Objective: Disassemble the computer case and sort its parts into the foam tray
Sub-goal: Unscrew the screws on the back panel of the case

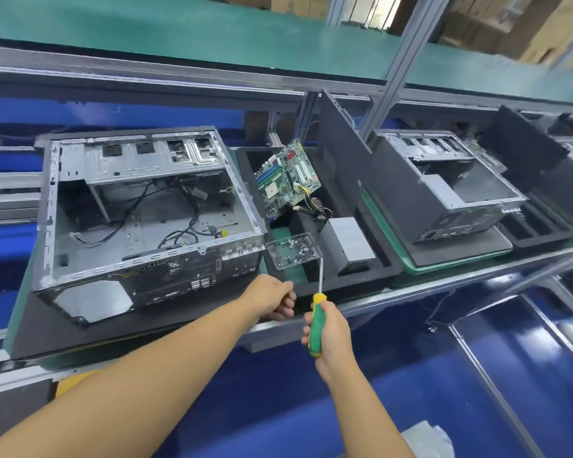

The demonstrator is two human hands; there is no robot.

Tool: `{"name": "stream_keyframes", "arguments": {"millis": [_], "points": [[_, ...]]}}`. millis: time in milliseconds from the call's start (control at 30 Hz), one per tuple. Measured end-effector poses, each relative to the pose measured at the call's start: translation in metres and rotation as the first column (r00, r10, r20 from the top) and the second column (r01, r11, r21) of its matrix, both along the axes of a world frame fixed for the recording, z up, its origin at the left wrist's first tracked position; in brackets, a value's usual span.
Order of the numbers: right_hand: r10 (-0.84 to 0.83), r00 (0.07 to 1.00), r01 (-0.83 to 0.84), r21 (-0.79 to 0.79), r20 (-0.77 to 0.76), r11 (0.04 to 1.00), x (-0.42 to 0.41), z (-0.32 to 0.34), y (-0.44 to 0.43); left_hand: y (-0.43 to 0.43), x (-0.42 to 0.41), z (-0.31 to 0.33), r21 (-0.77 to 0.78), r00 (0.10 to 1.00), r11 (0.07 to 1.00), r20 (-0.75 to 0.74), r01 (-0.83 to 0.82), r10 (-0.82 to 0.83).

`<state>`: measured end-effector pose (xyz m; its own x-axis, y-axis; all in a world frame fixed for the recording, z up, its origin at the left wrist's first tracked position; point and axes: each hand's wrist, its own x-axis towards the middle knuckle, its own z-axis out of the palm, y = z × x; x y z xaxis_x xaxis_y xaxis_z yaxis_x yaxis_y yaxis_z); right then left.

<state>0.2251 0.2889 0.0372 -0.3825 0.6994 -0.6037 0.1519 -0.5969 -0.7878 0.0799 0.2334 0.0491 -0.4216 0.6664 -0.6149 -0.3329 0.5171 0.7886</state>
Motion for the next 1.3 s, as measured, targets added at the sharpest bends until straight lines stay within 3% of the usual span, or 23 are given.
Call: {"name": "stream_keyframes", "arguments": {"millis": [200,300,400,567,700,767,833,967,1100,1167,1300], "points": [[-0.077,0.996,0.076,0.012,0.052,0.997,0.043,-0.002,0.032,0.085,-0.004,0.003,0.016,0.940,0.941,-0.047,-0.338,0.338],[-0.051,0.996,0.048,0.037,0.072,0.998,0.052,-0.004,0.043,0.103,-0.022,0.000,-0.034,0.916,0.920,-0.110,-0.392,0.386],[-0.036,0.997,0.033,0.043,0.067,0.999,0.052,-0.004,0.051,0.112,-0.038,-0.005,-0.082,0.942,0.956,-0.216,-0.281,0.258],[-0.022,0.999,0.021,0.033,0.039,0.999,0.040,-0.001,0.059,0.117,-0.039,0.007,-0.119,0.920,0.932,-0.241,-0.343,0.308],[-0.017,0.999,0.018,0.028,-0.032,0.999,0.017,0.008,0.056,0.113,-0.032,0.042,0.153,0.958,0.962,-0.145,-0.224,0.246],[0.017,0.994,-0.012,0.037,-0.112,0.999,0.003,0.014,0.050,0.102,-0.036,0.068,0.253,0.960,0.966,-0.250,-0.058,0.123],[0.080,0.977,-0.071,0.052,-0.200,0.996,-0.011,0.021,0.041,0.082,-0.049,0.093,0.270,0.901,0.956,-0.433,0.110,0.019],[0.192,0.932,-0.180,0.066,-0.306,0.981,-0.043,0.033,0.012,0.014,-0.094,0.116,0.040,0.600,0.965,-0.789,0.261,-0.130],[0.350,0.878,-0.326,0.129,-0.325,0.937,-0.072,0.043,-0.026,-0.079,-0.148,0.117,-0.356,0.434,0.878,-0.769,0.320,-0.470],[0.419,0.853,-0.394,0.143,-0.311,0.908,-0.085,0.045,-0.047,-0.129,-0.170,0.113,-0.470,0.490,0.815,-0.651,0.339,-0.579],[0.535,0.805,-0.509,0.164,-0.256,0.845,-0.104,0.047,-0.089,-0.199,-0.183,0.096,-0.503,0.622,0.779,-0.487,0.375,-0.614]]}}
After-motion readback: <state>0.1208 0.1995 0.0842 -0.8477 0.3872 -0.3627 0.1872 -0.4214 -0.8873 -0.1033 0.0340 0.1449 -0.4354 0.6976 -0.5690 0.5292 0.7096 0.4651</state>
